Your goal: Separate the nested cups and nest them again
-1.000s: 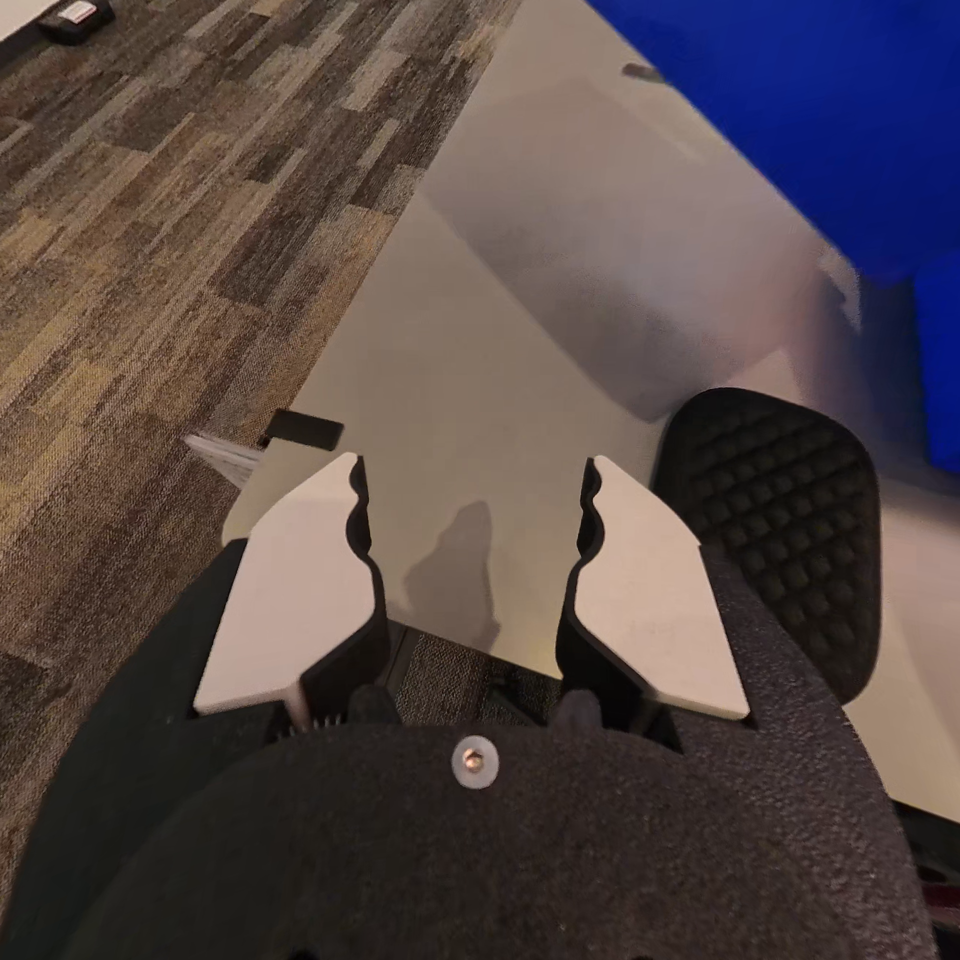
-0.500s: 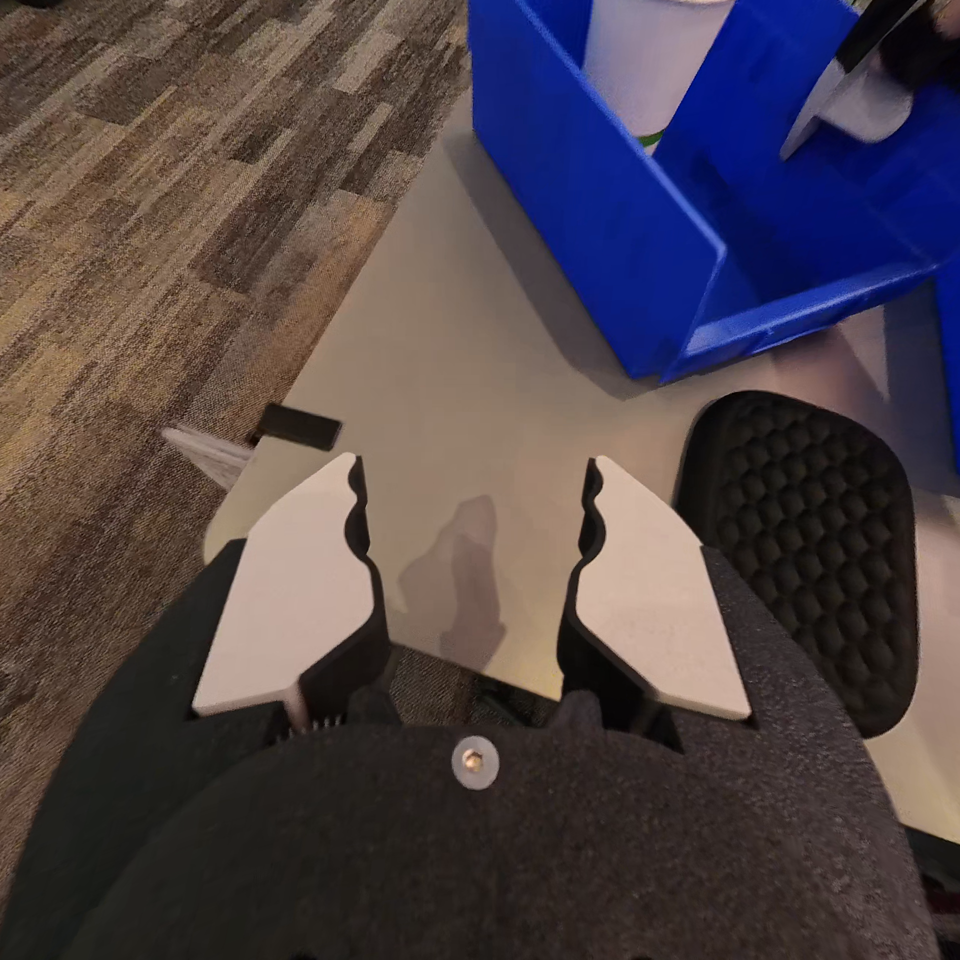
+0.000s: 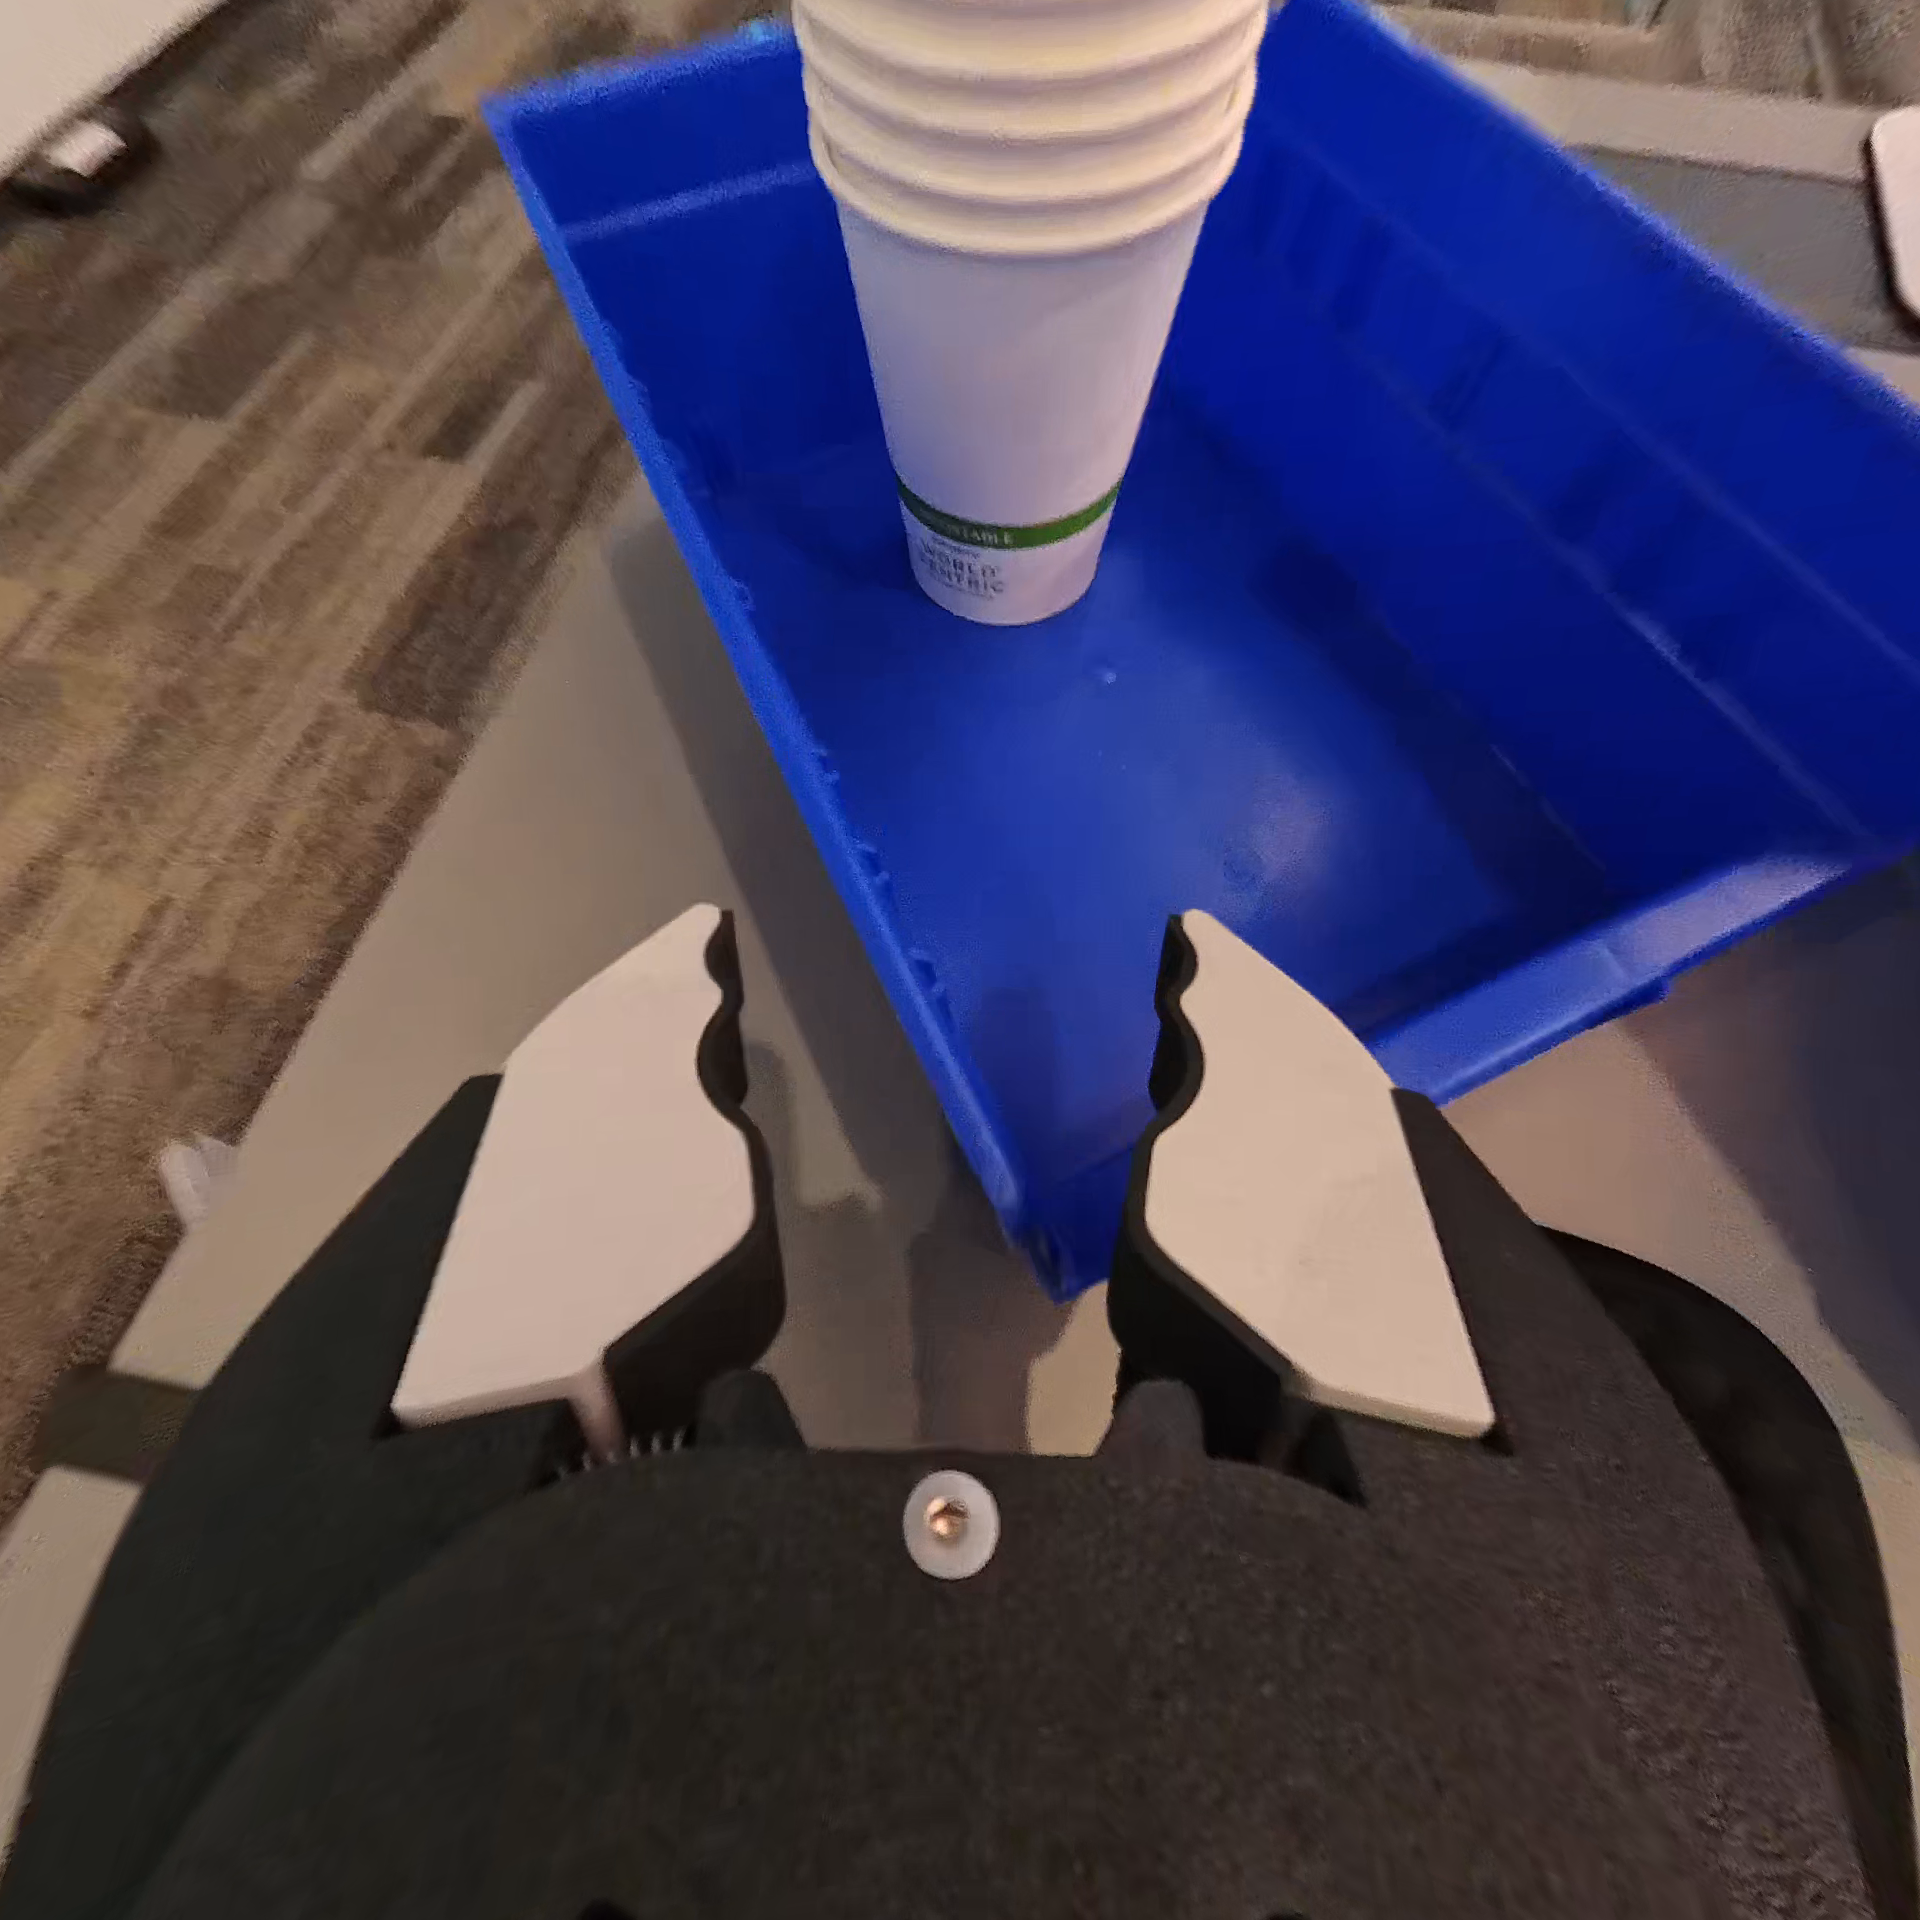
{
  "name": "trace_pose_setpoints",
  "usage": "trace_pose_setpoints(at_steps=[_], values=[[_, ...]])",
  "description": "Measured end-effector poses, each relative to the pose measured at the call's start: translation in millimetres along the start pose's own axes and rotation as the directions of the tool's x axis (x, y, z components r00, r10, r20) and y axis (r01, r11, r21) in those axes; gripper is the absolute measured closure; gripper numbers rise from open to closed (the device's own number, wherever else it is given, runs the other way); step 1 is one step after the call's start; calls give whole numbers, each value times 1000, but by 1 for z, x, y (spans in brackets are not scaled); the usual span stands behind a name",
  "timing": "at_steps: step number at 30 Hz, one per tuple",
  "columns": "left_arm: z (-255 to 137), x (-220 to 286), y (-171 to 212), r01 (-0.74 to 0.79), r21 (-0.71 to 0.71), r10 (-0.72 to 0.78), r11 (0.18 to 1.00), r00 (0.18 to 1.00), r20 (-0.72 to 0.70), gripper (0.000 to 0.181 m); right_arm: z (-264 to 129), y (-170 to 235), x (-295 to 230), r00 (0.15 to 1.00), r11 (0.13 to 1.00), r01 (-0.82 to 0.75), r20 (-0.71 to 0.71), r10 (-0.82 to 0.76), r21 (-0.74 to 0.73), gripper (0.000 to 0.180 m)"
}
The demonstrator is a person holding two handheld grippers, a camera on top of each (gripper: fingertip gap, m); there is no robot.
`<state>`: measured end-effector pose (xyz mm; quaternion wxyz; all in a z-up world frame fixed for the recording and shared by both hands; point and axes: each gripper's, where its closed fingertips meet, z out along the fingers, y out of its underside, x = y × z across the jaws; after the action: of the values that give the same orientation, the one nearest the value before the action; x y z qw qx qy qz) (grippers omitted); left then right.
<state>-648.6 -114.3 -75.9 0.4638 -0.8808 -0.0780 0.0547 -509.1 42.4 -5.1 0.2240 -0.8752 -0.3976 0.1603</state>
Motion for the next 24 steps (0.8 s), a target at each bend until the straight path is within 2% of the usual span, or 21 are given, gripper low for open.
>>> trace_pose_setpoints(at_steps=[3, 4, 5, 10, 13, 19, 24], values=[[12, -6, 4, 35, -22, -36, 999, 999, -26, 123, -44, 1, -3, 996, 993, 81, -30, -79, 87, 142], [12, -6, 4, 45, -21, -46, 999, 997, -55, 141, -58, 3, -4, 993, 987, 111, -43, -107, 113, 142], [12, -10, 4, 40, -23, -41, 999, 997, -59, 151, -71, 7, -5, 989, 981, 141, -54, -135, 134, 142], [13, -43, 7, -139, -77, 134, 987, 989, -58, 162, -124, 38, -6, 962, 946, 264, -123, -244, 188, 143], [20, -73, 3, -177, -123, 165, 977, 981, -100, 171, -143, 62, -2, 951, 935, 297, -144, -273, 191, 143], [43, -112, -12, -319, -139, 272, 938, 921, -278, 172, -153, 109, 8, 944, 932, 321, -135, -301, 167, 144], [50, -122, -16, -302, -145, 245, 942, 916, -319, 173, -153, 146, 35, 960, 955, 263, -137, -244, 141, 144]])
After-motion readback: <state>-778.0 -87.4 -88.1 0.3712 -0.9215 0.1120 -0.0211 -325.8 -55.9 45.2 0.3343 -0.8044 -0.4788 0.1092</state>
